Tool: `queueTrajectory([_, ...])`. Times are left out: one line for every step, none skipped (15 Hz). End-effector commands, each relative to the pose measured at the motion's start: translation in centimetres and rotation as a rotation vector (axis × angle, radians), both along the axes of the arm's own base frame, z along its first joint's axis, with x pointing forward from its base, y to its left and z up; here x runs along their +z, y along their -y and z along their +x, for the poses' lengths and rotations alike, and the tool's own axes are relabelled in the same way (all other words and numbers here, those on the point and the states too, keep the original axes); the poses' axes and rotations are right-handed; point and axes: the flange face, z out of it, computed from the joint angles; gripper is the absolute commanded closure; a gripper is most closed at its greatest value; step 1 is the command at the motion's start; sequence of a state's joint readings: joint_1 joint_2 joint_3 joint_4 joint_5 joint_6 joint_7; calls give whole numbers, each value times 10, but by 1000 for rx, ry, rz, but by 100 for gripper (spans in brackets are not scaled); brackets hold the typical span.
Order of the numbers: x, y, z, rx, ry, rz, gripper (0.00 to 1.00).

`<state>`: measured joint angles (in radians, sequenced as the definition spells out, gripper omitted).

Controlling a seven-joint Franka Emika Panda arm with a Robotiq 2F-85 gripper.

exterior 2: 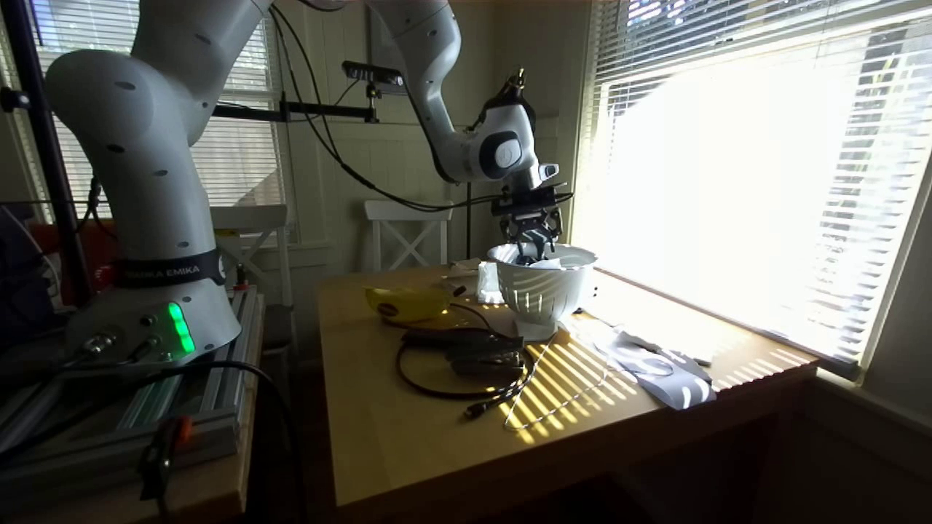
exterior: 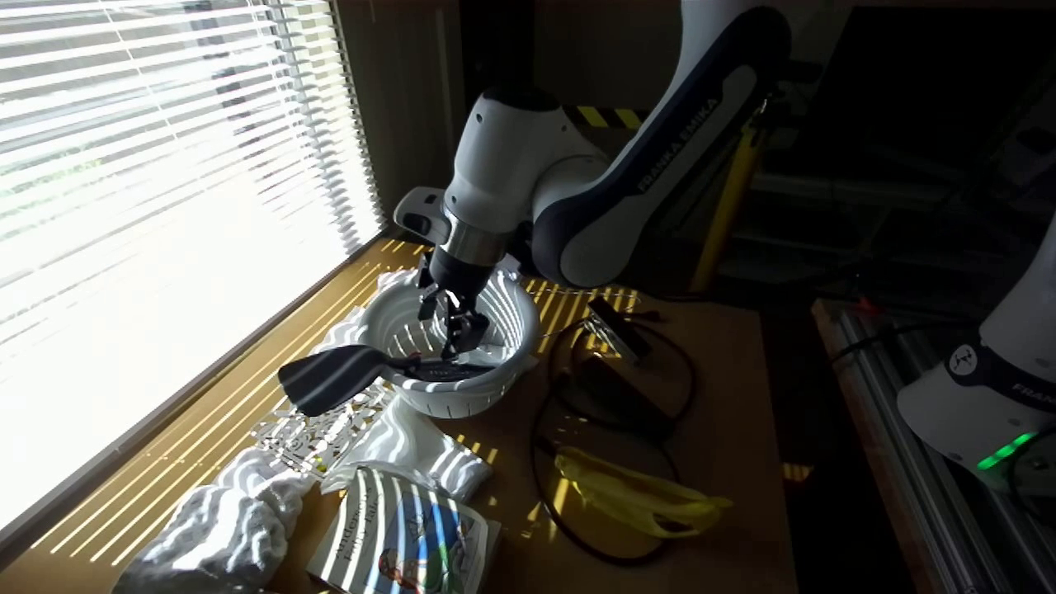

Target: Take the stapler and spatula out of the white colander.

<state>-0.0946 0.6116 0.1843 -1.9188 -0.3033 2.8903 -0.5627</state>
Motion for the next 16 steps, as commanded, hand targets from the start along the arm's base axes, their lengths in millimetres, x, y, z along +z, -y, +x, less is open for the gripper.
queueTrajectory([-11, 11, 23, 14, -17, 57, 49])
queueTrajectory([-16, 12, 28, 23, -26, 62, 52])
queueTrajectory([-21, 14, 33, 31, -38, 67, 53])
queueTrajectory([-25, 14, 38, 40, -53, 77, 56])
queueTrajectory([-29, 14, 42, 48, -65, 85, 64])
queueTrajectory([-33, 13, 46, 56, -79, 92, 56])
queueTrajectory([-36, 12, 48, 65, -90, 95, 55])
queueTrajectory([-40, 11, 51, 72, -103, 98, 52])
queueTrajectory([-44, 10, 54, 77, -112, 101, 50])
queueTrajectory([-47, 11, 57, 81, -121, 103, 51])
queueTrajectory([-50, 12, 60, 81, -129, 107, 53])
queueTrajectory([-52, 13, 62, 81, -136, 111, 57])
queueTrajectory([-54, 14, 64, 75, -146, 115, 78])
queueTrajectory([-55, 15, 65, 69, -154, 115, 81])
queueTrajectory([-54, 16, 66, 51, -160, 109, 88])
queueTrajectory([-51, 16, 65, 30, -169, 103, 96])
